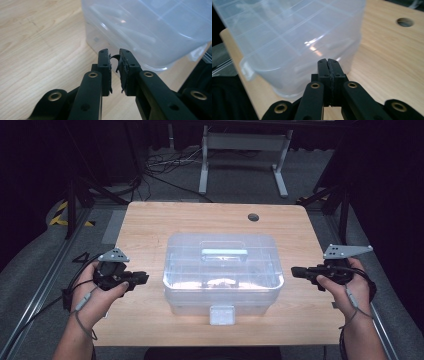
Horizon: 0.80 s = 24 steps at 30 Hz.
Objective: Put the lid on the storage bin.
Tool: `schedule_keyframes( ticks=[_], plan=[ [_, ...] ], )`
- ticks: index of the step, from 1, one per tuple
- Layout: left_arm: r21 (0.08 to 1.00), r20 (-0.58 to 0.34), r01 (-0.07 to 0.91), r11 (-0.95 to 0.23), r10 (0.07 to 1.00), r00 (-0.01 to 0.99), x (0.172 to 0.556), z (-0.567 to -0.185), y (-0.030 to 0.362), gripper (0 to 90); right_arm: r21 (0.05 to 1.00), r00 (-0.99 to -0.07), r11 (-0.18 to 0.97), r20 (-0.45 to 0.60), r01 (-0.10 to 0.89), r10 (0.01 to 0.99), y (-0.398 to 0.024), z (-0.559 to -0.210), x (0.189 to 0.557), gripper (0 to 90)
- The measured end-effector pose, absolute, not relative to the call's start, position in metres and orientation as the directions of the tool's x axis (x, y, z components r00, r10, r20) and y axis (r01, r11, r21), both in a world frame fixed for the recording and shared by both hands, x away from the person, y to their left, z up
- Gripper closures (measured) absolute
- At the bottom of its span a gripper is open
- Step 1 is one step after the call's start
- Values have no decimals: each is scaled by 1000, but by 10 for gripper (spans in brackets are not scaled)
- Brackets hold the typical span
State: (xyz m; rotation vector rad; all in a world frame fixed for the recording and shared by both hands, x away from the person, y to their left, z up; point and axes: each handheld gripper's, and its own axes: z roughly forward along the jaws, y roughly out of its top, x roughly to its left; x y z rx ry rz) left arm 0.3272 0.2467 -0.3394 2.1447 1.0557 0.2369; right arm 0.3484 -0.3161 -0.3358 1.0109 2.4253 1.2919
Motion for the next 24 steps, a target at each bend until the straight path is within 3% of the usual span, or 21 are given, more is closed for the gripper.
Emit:
schedule_keyframes(
  ticks=[10,16,24],
  plan=[
    [705,-131,628,-331,809,573,352,-351,262,770,817,-652,296,124,495,748,-342,-351,363,892],
    [702,-114,626,-339,814,569,367,-368,261,726,801,-629,303,116,517,768,-349,-371,377,883],
    [677,-92,628,-384,802,590,382,-393,260,731,766,-617,313,136,562,775,-354,-397,393,883]
  ],
)
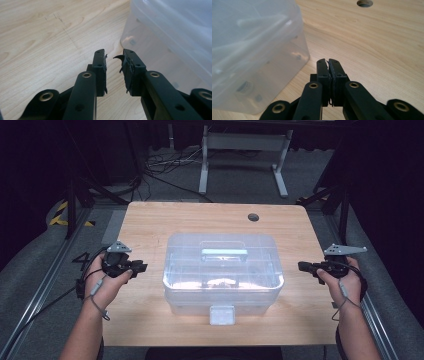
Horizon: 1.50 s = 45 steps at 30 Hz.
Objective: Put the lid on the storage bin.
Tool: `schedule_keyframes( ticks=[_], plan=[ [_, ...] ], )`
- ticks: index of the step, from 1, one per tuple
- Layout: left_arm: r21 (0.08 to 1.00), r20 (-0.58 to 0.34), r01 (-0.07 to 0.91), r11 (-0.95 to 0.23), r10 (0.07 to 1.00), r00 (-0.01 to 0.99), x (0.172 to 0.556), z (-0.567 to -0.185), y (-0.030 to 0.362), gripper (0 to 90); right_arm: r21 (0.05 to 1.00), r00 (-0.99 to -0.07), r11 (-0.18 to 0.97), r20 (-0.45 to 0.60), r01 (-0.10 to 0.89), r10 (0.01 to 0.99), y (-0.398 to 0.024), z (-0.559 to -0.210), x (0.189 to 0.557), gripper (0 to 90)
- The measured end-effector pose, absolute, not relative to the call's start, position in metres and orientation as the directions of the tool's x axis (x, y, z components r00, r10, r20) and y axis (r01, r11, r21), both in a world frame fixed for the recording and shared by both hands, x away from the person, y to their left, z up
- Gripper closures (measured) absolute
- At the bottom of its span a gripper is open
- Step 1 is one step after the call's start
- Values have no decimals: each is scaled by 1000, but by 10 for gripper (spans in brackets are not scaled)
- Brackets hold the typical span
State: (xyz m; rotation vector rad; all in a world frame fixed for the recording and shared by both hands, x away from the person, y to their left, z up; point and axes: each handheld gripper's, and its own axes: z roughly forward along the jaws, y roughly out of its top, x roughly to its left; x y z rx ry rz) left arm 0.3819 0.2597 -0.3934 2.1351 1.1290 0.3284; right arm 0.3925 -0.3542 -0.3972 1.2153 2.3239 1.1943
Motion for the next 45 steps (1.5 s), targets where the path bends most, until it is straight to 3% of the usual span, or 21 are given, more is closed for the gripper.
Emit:
schedule_keyframes(
  ticks=[27,30,45],
  plan=[
    [590,-99,679,-437,795,598,398,-443,258,711,708,-601,351,128,612,789,-351,-456,414,870],
    [582,-134,693,-425,791,597,399,-448,256,684,711,-604,356,120,607,788,-349,-461,416,864],
    [596,-45,683,-423,831,554,399,-461,245,672,715,-573,343,99,609,813,-344,-477,418,840]
  ],
)
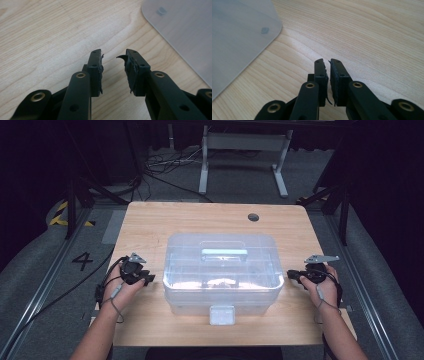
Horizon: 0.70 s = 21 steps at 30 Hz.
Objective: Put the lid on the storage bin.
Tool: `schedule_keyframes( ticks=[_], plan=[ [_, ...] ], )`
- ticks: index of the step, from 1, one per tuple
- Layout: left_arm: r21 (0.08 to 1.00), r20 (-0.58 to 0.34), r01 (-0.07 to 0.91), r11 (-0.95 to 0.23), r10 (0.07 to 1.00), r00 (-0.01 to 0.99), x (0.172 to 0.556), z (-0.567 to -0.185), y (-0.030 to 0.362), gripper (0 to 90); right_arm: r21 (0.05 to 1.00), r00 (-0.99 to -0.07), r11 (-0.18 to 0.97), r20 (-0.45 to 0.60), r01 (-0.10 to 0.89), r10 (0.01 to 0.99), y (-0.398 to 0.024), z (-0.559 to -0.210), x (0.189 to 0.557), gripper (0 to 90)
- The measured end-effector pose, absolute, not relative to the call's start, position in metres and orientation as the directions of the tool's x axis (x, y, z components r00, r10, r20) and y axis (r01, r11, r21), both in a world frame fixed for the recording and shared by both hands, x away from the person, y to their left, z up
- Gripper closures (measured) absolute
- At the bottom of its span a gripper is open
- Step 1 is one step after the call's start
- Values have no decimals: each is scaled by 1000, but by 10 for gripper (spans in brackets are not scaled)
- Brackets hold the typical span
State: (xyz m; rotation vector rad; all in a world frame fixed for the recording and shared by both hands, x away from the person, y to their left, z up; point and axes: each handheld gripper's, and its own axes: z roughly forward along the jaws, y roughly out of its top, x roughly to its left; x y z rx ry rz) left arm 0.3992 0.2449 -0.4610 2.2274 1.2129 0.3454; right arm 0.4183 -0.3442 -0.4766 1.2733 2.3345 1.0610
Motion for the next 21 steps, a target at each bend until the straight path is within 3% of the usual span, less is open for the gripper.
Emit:
schedule_keyframes(
  ticks=[3,11,15,17,20,21],
  plan=[
    [616,-20,680,-397,856,517,399,-462,248,666,729,-557,343,64,593,828,-342,-479,418,813],
    [625,-62,707,-330,882,466,399,-467,254,640,730,-523,334,38,596,851,-337,-483,419,729],
    [642,-95,718,-270,901,424,400,-468,258,562,731,-488,312,34,607,872,-337,-487,421,530],
    [663,-120,716,-218,913,390,402,-470,261,398,737,-432,274,27,618,901,-338,-490,423,323],
    [720,-78,665,-201,928,365,404,-469,265,234,740,-409,271,5,616,913,-341,-493,425,228],
    [709,-67,674,-208,931,358,404,-469,266,239,735,-402,267,8,623,916,-342,-493,425,217]
  ],
)
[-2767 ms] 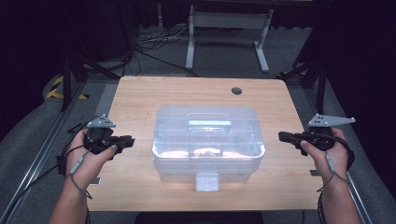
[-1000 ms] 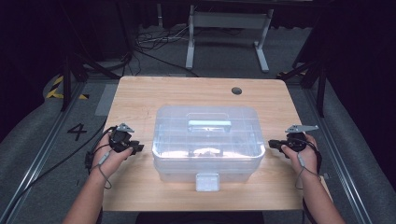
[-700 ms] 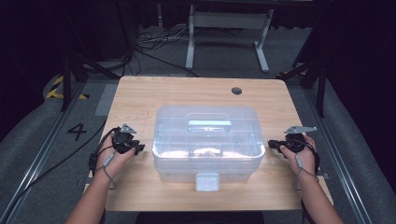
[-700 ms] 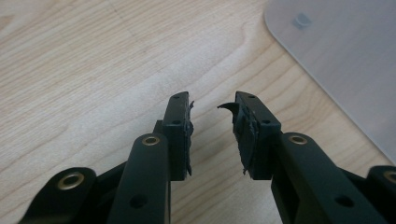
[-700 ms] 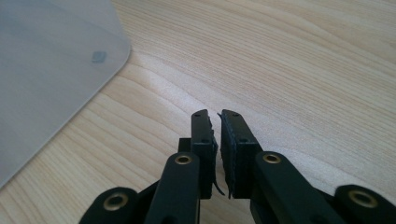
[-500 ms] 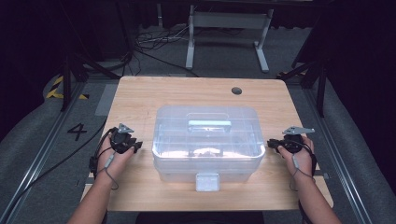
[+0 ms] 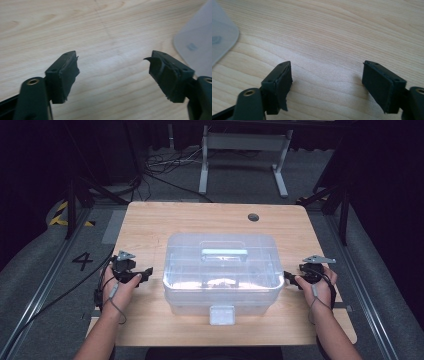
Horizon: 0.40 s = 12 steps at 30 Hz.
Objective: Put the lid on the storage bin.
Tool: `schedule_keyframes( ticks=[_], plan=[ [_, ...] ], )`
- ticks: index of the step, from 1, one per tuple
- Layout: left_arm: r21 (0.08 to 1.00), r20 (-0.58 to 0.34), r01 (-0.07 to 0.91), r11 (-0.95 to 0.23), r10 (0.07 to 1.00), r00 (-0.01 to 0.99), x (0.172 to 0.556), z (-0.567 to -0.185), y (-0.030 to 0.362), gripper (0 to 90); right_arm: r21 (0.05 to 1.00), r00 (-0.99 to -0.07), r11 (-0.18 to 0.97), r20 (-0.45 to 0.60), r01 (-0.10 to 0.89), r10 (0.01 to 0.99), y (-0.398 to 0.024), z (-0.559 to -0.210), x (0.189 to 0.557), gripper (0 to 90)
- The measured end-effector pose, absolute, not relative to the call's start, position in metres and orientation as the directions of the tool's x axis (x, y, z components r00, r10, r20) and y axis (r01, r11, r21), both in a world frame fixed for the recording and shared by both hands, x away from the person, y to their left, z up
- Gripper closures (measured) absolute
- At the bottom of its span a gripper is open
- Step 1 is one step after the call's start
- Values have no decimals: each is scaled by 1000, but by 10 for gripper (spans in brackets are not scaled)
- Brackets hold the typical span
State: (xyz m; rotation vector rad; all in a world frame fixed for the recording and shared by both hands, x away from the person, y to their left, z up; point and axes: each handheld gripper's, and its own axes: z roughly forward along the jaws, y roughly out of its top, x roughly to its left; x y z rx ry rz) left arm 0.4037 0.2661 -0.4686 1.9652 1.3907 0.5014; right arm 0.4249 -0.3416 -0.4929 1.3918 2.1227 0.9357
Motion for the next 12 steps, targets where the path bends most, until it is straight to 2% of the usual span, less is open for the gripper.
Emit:
schedule_keyframes(
  ticks=[3,12],
  plan=[
    [695,-74,689,-204,934,350,404,-471,268,283,743,-408,282,-13,607,913,-344,-493,425,217],
    [686,-61,691,-225,930,363,405,-472,268,263,767,-411,259,7,588,912,-345,-488,424,217]
  ],
)
